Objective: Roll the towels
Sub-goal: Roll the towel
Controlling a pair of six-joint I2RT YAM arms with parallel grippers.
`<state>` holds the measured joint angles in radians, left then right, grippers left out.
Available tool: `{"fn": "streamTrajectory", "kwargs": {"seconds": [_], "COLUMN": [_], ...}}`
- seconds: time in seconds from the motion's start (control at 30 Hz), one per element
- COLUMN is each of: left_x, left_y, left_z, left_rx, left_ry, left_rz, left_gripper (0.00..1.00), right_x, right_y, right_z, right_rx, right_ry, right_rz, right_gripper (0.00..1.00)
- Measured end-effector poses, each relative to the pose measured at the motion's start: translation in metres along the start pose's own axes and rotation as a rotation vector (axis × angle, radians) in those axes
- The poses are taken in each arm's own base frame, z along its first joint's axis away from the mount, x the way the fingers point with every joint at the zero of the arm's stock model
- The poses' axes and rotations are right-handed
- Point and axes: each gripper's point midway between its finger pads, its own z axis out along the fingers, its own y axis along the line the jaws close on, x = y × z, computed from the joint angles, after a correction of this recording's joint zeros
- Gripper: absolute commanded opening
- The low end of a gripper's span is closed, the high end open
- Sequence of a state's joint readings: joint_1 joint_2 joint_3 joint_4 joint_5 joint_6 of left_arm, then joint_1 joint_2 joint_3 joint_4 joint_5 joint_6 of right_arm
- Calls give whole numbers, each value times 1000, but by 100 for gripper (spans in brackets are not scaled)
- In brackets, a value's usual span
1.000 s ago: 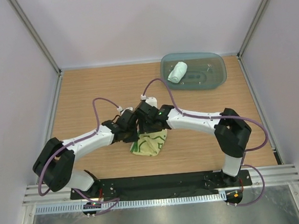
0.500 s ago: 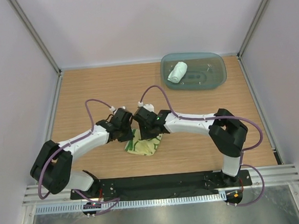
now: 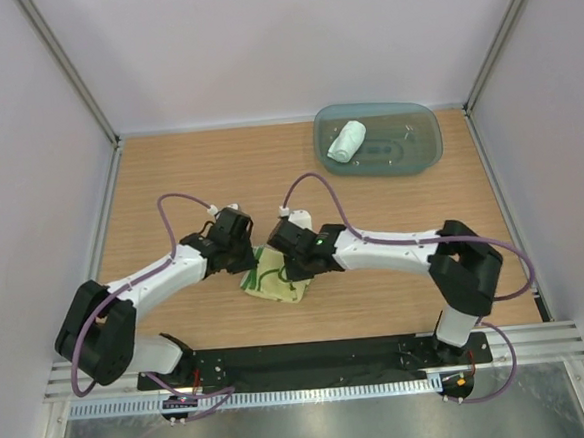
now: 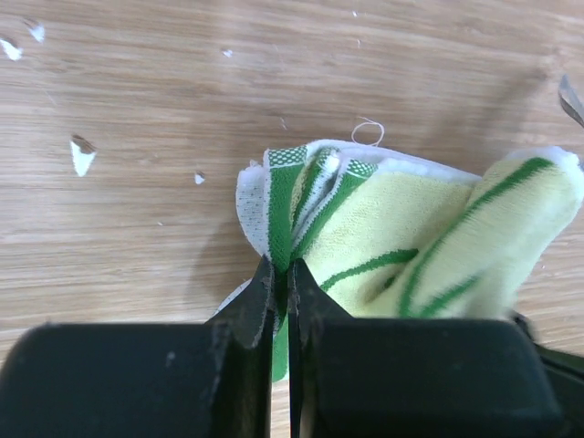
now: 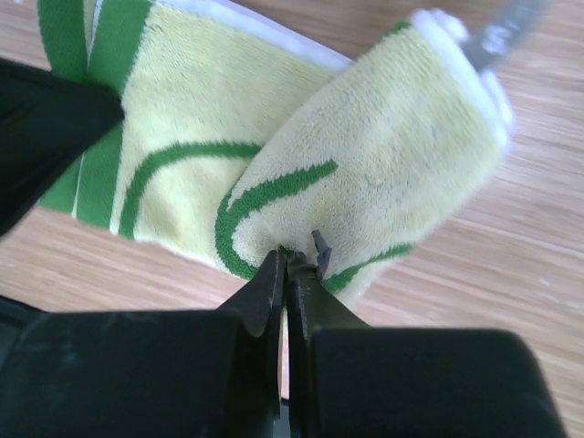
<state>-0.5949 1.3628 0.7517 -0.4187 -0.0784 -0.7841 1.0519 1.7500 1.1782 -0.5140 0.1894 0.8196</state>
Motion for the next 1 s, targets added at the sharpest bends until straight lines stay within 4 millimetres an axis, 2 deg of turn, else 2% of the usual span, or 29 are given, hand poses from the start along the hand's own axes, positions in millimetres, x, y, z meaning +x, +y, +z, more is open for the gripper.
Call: {"fn": "streamTrajectory", "kwargs": {"seconds": [0.1,0.17,0.23,0.27,0.3,0.4,0.47,0.63,0.73,0.77,0.83,1.0], "left_x": [-6,-9,-10,-10,-12,-19,-25,-36,-37,-37,-37,-42], "left_y": [4,7,9,9,8,5,2,-3,-2,-1,0,-4], "left_z": [-2,-2,-2,-1,-1,0,-1,-7,-10,-12,-17,-29], "left_rx": [-4,-9,-18,-21,-23,-27,-28,-31,-37,-39,-40,-26], "left_ry": [-14,-20,-18,-15,-16,-22,-29,-50,-49,-49,-51,-71], "left_rz": [-14,-19,-19,-15,-7,12,29,46,48,48,47,46], "left_gripper": [0,0,1,4,22,51,53,55,55,55,54,53], "right_x": [-3,1,11,17,24,44,49,40,31,27,21,19], "right_y": [-16,-31,-47,-55,-65,-92,-105,-108,-99,-93,-82,-62], "right_z": [-30,-50,-64,-68,-72,-78,-84,-99,-99,-96,-87,-55], "right_rx": [-3,-16,-17,-16,-4,43,73,72,46,32,2,-77], "right_ry": [-57,-87,-97,-101,-96,-78,-79,-124,-139,-138,-133,-83], "right_rz": [18,43,70,83,94,114,117,125,116,118,118,144], "right_gripper": [1,6,21,31,48,66,68,66,51,41,30,18]}}
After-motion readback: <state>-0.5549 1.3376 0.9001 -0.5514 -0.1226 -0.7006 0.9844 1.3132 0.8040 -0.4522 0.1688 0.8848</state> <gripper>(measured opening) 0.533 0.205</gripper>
